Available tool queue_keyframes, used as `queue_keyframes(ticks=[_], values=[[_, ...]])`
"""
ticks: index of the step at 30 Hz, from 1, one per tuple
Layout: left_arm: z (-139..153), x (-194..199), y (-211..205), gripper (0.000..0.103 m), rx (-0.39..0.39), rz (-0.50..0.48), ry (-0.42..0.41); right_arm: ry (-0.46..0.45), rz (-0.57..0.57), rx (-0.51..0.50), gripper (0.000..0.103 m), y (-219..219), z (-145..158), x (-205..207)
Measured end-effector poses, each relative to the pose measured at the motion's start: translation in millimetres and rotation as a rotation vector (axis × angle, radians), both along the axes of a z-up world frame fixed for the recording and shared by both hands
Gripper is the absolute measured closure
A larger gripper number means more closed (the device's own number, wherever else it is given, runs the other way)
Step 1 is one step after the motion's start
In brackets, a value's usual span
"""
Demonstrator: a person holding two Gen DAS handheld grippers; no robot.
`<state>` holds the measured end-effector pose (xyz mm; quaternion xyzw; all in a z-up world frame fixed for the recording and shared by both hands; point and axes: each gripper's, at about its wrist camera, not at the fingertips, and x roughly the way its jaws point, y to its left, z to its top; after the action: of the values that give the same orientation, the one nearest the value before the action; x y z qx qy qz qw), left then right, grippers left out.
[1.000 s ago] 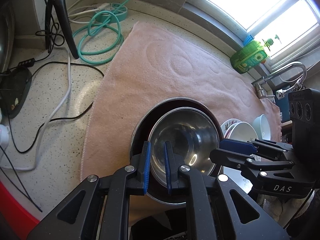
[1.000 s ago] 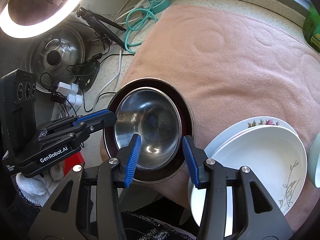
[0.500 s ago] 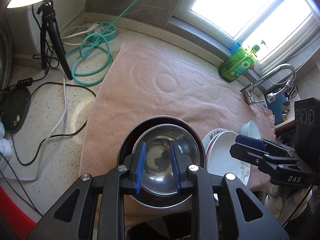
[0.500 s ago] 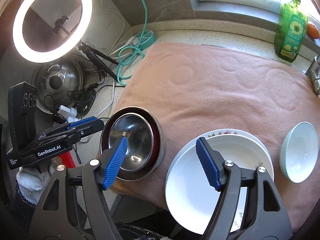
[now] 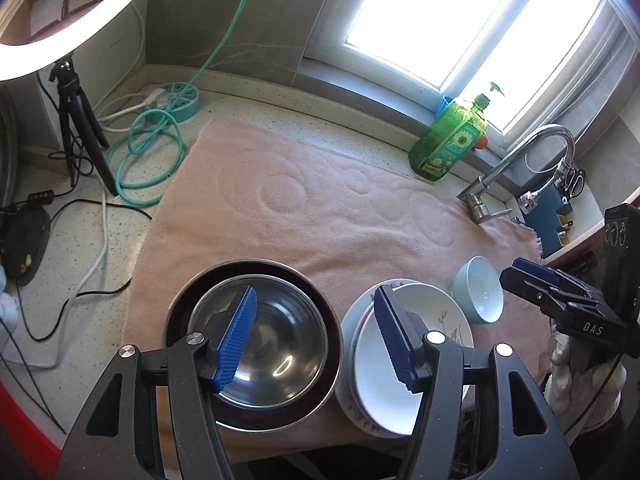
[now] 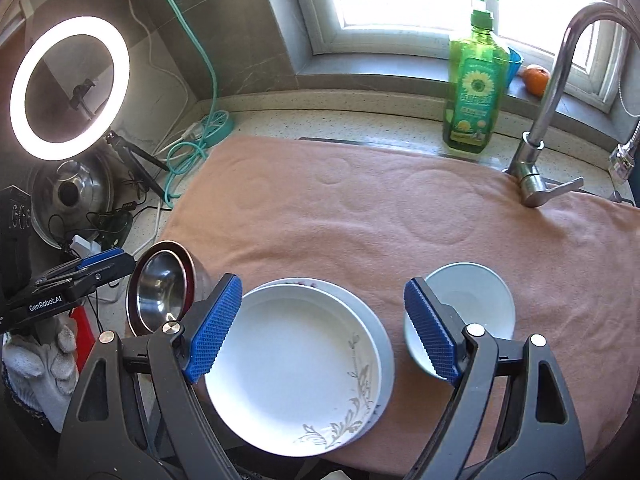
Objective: Organize plates and bowls
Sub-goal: 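Move both grippers to the rim of the pale blue ceramic bowl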
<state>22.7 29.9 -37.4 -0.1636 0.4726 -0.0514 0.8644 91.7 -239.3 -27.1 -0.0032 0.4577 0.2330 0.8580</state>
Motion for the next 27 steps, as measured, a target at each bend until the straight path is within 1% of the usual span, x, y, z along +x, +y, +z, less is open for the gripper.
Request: queue_keyframes(ticks=[5, 11, 15, 20, 21, 23, 25, 26, 27], values=[[-2, 4, -27, 0.042, -0.041, 0.005, -0.006, 0.002, -0.063, 0.016, 0.017, -50, -4, 9], [-9, 15, -73, 0.042, -0.060, -0.041, -0.005, 0.030, -0.125, 0.029, 0.017, -102, -21, 17], [-16, 24, -107, 0.042, -0.079, -0.084, 0.003, 0.051, -0.138, 0.029, 0.017, -126, -35, 19], [-26, 35, -148, 0.042, -0.091, -0.153, 0.013, 0.068, -0.152, 0.037, 0.018, -145, -48, 20], [-29, 38, -156, 0.042, -0.093, -0.169, 0.020, 0.071, -0.154, 0.040, 0.019, -147, -50, 20], [-34, 44, -169, 0.045, -0.092, -0.196, 0.031, 0.082, -0.158, 0.045, 0.026, -152, -56, 21], [-39, 48, -181, 0.045, -0.081, -0.222, 0.035, 0.101, -0.156, 0.048, 0.035, -155, -63, 23], [-42, 51, -186, 0.046, -0.074, -0.231, 0.037, 0.110, -0.157, 0.052, 0.036, -156, -67, 24], [-44, 53, -191, 0.050, -0.073, -0.239, 0.040, 0.120, -0.158, 0.058, 0.039, -158, -70, 25]])
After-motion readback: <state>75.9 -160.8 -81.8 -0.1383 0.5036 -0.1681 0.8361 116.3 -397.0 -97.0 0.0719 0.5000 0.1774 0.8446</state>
